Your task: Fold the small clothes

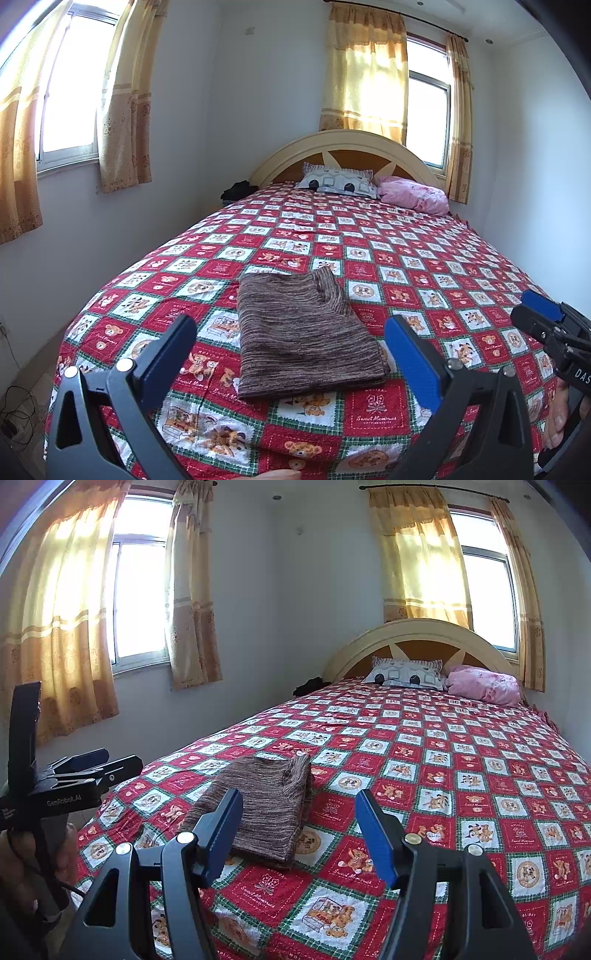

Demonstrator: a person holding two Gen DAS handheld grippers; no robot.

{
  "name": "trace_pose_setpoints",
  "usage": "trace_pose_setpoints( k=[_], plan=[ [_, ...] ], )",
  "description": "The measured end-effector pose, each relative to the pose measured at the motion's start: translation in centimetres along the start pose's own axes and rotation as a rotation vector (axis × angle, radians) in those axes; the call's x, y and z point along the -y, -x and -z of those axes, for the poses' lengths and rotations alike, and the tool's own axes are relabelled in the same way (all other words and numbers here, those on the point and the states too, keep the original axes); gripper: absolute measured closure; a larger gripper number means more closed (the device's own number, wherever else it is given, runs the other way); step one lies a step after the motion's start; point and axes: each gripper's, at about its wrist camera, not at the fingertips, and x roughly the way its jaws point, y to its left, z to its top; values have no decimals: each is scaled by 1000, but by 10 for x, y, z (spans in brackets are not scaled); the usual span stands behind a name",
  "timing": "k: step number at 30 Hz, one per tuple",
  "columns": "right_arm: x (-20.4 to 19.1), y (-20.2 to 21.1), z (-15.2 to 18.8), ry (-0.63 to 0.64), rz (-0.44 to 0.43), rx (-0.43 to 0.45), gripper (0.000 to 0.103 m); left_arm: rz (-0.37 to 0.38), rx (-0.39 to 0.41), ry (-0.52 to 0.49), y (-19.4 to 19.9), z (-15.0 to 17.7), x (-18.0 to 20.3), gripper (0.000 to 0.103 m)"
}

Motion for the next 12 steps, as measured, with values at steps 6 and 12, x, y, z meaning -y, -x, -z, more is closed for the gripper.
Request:
trace_pose_setpoints(
  k=[6, 12],
  plan=[
    [-2, -2, 2, 10, -2, -12, 39, -8, -4, -8, -3, 4, 0, 0],
    [-2, -3, 4, 14, -3, -25, 39, -13, 3, -35, -4, 6, 4, 0]
  ],
)
